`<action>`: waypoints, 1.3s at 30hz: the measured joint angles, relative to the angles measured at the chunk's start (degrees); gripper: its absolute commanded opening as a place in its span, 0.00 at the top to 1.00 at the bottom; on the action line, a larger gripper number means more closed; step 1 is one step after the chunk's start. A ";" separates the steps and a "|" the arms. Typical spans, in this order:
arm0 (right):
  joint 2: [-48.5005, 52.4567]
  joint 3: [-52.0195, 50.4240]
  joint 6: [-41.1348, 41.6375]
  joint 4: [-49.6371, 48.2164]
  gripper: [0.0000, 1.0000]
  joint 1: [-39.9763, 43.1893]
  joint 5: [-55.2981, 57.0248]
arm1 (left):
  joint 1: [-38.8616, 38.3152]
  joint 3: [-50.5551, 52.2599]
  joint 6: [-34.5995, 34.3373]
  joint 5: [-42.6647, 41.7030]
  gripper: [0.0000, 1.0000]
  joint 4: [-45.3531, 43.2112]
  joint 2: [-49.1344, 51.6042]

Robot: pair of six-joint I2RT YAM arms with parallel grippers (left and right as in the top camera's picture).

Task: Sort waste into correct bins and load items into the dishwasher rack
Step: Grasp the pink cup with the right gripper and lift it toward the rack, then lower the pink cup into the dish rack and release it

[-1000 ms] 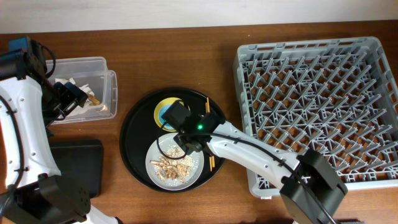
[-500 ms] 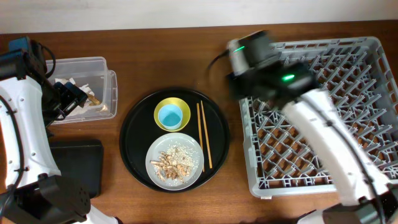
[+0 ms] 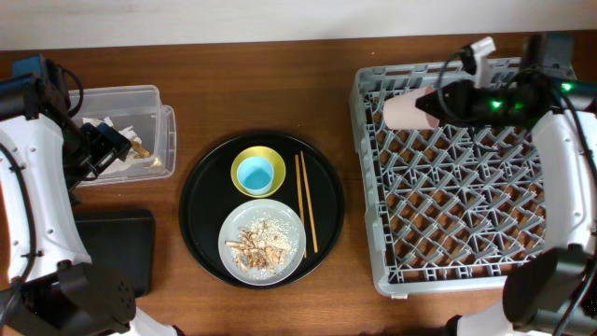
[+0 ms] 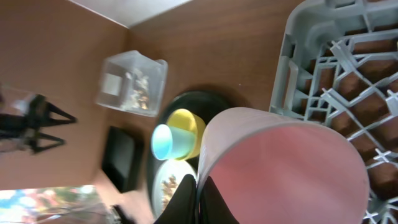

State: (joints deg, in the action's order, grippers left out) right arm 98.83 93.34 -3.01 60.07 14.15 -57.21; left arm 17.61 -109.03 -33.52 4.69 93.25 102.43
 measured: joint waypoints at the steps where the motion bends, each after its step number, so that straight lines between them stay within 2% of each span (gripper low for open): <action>1: 0.68 -0.04 -0.07 -0.07 0.96 0.98 -1.77 | 0.00 0.00 0.00 0.00 0.01 0.00 0.00; 8: 3.17 -0.26 -2.99 -2.69 0.96 4.15 -12.48 | 0.00 0.00 0.00 0.00 0.01 0.00 0.00; 18: 6.49 -0.26 -2.75 -7.32 0.96 4.15 -15.67 | 0.00 0.00 0.00 0.00 0.01 0.00 0.00; 24: 12.85 -0.35 3.41 -15.32 0.96 4.15 -17.81 | 0.00 0.00 0.00 -0.02 0.01 0.00 0.00; 29: 17.57 -0.57 13.81 -24.20 0.96 4.15 -19.63 | 0.00 0.00 0.00 0.00 0.01 0.00 0.00; 33: 20.04 -0.57 21.44 -24.81 0.96 4.15 -19.71 | 0.00 0.00 0.00 0.00 0.01 0.00 0.00; 39: 21.05 -0.63 26.05 -23.26 0.96 3.87 -19.85 | 0.00 0.00 0.00 0.00 0.01 0.00 0.00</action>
State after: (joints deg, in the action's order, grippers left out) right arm 119.87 92.71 23.05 36.82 18.02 -77.06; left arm 17.61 -109.03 -33.52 4.69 93.25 102.43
